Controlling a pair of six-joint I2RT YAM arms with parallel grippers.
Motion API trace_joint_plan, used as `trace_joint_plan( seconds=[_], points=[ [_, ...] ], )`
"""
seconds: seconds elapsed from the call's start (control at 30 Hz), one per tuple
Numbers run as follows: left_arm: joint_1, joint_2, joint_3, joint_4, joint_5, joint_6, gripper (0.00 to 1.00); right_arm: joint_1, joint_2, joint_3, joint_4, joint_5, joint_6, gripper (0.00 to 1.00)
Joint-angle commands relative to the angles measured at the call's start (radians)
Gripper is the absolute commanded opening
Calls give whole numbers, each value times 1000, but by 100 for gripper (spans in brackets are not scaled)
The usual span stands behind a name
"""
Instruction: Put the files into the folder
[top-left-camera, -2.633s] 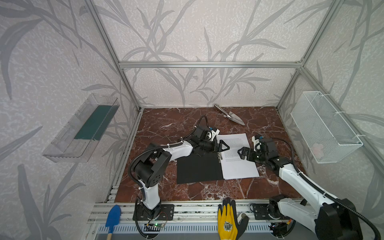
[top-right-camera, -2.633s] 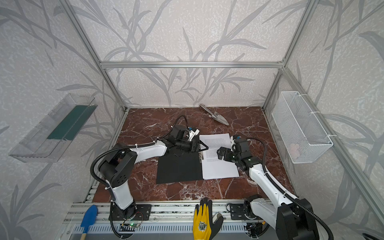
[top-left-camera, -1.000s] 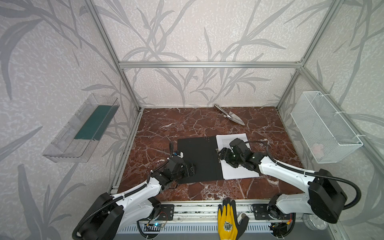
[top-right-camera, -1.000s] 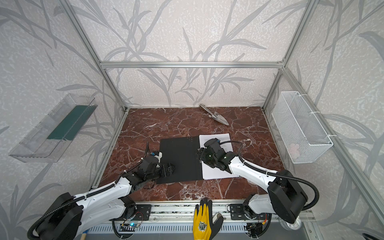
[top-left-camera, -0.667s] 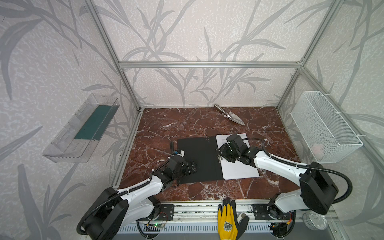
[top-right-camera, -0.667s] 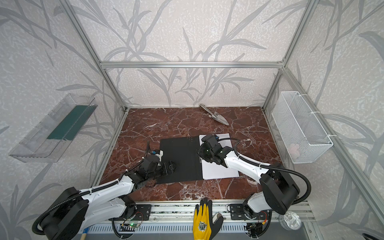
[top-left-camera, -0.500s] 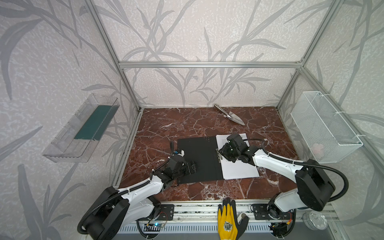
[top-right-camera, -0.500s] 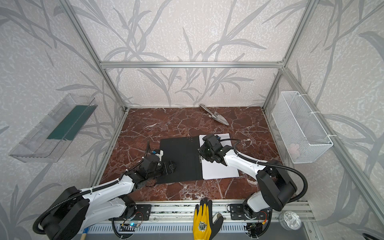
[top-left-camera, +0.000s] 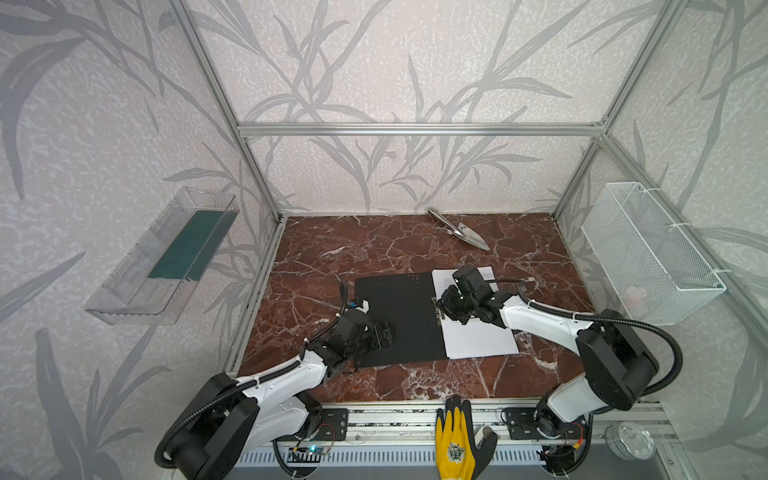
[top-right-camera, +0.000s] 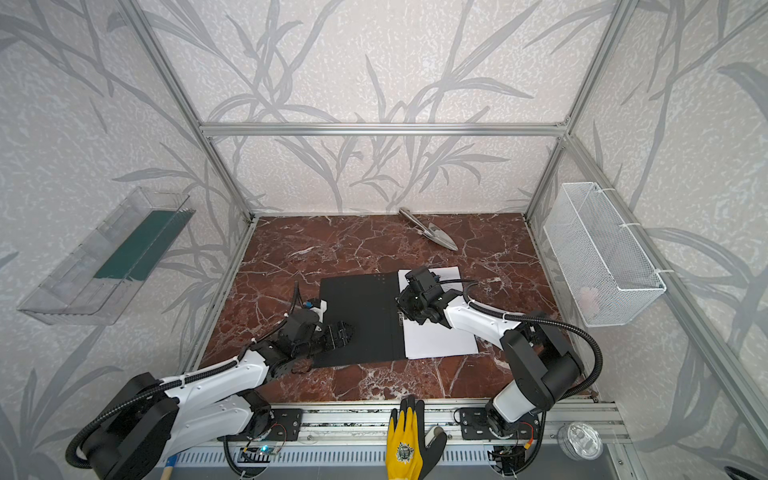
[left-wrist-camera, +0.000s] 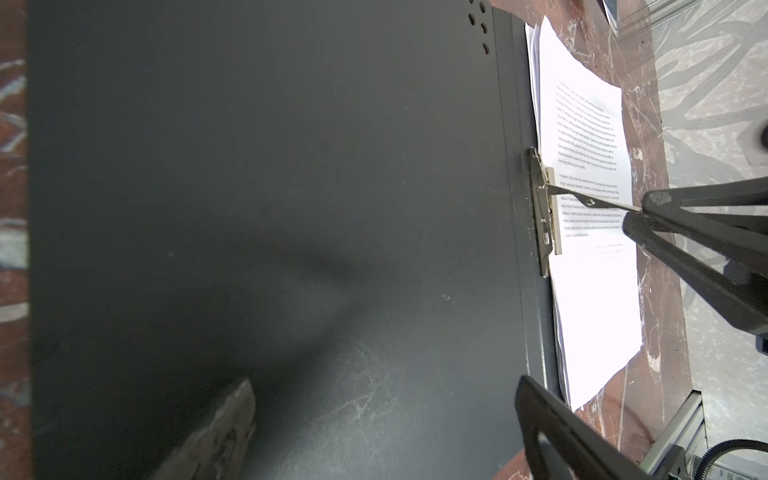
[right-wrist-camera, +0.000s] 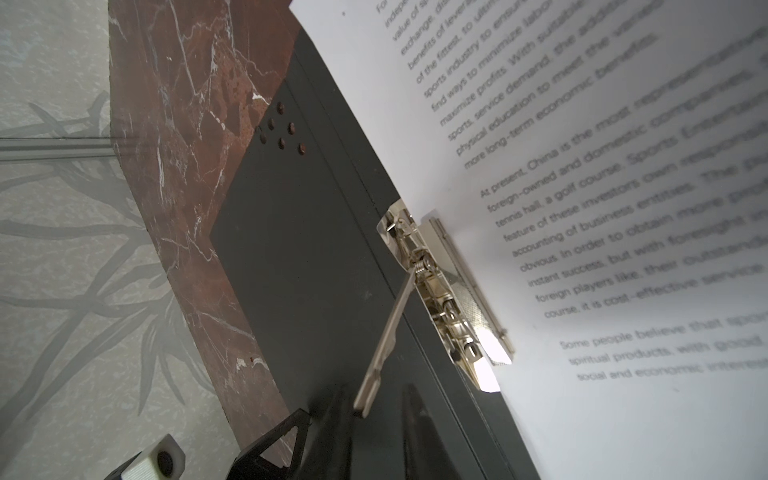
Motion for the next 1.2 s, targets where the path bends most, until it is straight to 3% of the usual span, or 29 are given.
trace_joint_plan(
  seconds=[0.0,0.5,0.77,1.17],
  points=[
    [6,15,-13,-74,6,-12,99,-4,11,17,21,-16,9,20],
    [5,17,-13,-76,4,-11,99,-7,0,-25,47,-8,31,12],
    [5,28,-11,-73,0,-12,99,-8,-26,-59,47,2,43,2],
    [6,13,-8,-117,-23,-20,99,17,-68,-271,182,28,11,0]
  ],
)
